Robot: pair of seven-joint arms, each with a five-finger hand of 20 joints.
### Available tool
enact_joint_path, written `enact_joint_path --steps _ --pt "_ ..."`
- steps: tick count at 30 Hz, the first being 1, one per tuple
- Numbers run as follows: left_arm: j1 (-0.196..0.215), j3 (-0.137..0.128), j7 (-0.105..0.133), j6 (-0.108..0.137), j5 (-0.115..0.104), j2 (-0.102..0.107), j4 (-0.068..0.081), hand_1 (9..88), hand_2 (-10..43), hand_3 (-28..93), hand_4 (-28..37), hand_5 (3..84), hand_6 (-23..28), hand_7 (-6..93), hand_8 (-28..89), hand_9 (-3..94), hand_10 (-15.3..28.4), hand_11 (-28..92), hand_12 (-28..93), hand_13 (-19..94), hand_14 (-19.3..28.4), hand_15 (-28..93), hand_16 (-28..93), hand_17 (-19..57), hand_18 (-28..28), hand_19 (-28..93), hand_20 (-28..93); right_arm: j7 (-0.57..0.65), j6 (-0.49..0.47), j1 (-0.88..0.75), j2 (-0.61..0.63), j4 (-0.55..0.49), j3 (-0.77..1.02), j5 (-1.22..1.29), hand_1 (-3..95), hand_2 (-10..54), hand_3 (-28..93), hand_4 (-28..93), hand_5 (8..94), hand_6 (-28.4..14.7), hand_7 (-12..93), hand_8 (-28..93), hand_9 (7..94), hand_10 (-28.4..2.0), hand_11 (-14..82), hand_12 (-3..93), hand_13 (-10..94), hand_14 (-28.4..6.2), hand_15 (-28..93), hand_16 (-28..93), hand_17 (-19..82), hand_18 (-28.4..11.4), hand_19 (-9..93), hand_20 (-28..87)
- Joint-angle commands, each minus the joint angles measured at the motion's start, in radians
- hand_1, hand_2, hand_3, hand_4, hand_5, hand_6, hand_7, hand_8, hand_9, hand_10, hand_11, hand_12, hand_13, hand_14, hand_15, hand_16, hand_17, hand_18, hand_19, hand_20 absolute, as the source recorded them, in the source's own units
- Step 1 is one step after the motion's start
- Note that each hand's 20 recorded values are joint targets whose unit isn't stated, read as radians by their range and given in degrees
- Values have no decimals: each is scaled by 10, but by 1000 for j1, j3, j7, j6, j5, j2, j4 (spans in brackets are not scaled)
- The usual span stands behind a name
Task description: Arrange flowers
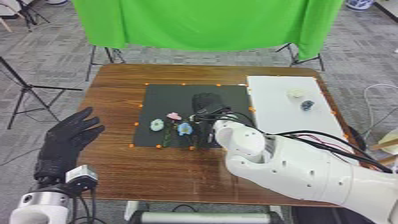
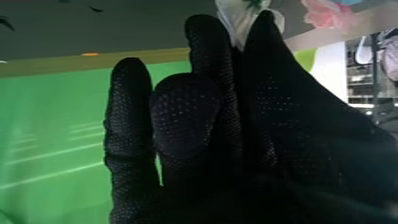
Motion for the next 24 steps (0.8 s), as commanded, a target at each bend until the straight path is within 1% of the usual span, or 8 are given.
enact_joint_path --steps 1,4,12,13,15,19,21,24 --pt "23 0 7 7 -1 -4 -4 251 63 825 -202 411 114 154 -103 368 197 280 86 281 266 544 -113 -87 226 607 9 -27 -49 -38 16 -24 38 -38 481 -95 844 -283 682 12 297 -58 816 -79 119 280 773 -28 765 142 333 -169 922 -33" --pt "27 0 11 14 -4 -3 -6 251 63 825 -201 411 114 154 -103 368 197 281 85 281 267 544 -114 -87 226 607 9 -35 -64 -47 23 -33 49 -51 481 -95 844 -283 685 12 297 -58 814 -79 122 278 772 -28 765 141 332 -169 922 -33" --pt "31 0 9 15 -4 -4 -9 250 63 826 -202 411 113 154 -104 368 198 281 86 281 267 543 -114 -87 226 607 8 -32 -87 -46 39 -42 56 -54 484 -95 837 -283 693 12 299 -58 812 -79 125 272 771 -29 763 140 331 -170 922 -34" --pt "34 1 13 17 -5 -3 -9 249 63 827 -202 411 113 155 -104 369 198 281 85 281 267 544 -114 -87 226 607 8 -28 -85 -39 44 -45 49 -52 484 -95 837 -283 693 12 299 -58 811 -79 125 271 771 -30 763 140 331 -170 922 -34" --pt "32 0 8 16 -3 -5 -10 249 63 827 -202 411 113 155 -104 369 198 281 85 281 267 544 -114 -87 226 607 8 -26 -90 -38 47 -47 52 -53 484 -95 837 -283 693 12 299 -58 810 -79 126 270 770 -31 763 140 330 -171 922 -33" --pt "43 0 16 18 -5 -6 -12 250 63 826 -203 411 114 154 -104 369 198 281 85 281 267 544 -114 -88 226 607 8 -22 -97 -40 55 -55 58 -47 482 -95 840 -283 690 13 297 -58 809 -80 128 268 769 -30 762 140 329 -171 922 -33" --pt "45 0 17 21 -6 -6 -11 250 64 826 -203 411 114 154 -103 369 198 282 85 281 267 544 -114 -88 226 607 7 -31 -116 -75 47 -60 102 -54 477 -95 845 -283 688 13 296 -58 804 -82 131 265 769 -31 761 139 328 -171 923 -33" --pt "54 1 28 28 -11 -6 -11 250 63 826 -202 411 114 154 -103 368 198 282 85 281 267 544 -114 -88 226 607 7 -51 -136 -106 37 -63 128 -71 469 -95 847 -283 688 12 294 -58 796 -86 142 257 768 -33 768 139 329 -172 924 -31"
